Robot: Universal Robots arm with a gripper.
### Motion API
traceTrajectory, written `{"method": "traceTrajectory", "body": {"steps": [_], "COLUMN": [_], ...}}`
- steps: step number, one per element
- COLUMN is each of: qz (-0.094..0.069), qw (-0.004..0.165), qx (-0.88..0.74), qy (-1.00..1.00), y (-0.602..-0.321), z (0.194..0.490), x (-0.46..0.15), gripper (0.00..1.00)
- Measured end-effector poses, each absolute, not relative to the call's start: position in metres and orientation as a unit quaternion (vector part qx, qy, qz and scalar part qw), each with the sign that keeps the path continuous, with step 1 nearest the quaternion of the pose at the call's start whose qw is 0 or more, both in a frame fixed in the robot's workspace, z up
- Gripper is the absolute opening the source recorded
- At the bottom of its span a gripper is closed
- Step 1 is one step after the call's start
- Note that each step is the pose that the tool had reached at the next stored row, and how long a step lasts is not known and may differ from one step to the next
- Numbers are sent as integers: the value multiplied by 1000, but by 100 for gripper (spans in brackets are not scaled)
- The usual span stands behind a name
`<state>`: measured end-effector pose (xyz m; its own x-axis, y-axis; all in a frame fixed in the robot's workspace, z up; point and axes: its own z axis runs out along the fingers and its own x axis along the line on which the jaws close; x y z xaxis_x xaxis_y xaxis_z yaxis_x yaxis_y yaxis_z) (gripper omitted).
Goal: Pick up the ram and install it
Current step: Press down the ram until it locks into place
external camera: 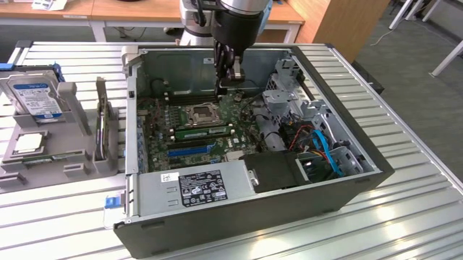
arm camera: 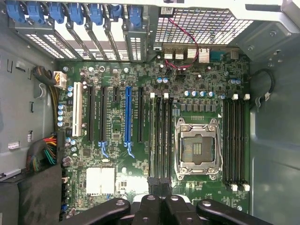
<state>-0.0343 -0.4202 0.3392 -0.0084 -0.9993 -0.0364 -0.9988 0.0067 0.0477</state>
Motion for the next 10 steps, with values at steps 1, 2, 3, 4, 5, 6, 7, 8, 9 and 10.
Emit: {"method": "traceTrajectory", "body": {"steps": [1,2,3,4,5,6,7,8,9,10], "qz": [-30,-30,-30,-30,-30,-30,-30,-30,-30,-30], "qw": [4,4,4,4,4,4,4,4,4,4], "qx": [704,704,704,704,704,704,704,704,704,704], "qy": [-709,-709,-709,-709,-710,-709,-709,-709,-709,-709], "y": [-420,-420,-420,-420,-420,-420,-420,-420,-420,-420], "z": [339,339,339,339,339,339,339,339,339,339], "x": [-34,-34,-34,-33,-31,-29,-27,-25,-22,-20], "gripper": [10,10,10,10,10,10,10,10,10,10]}}
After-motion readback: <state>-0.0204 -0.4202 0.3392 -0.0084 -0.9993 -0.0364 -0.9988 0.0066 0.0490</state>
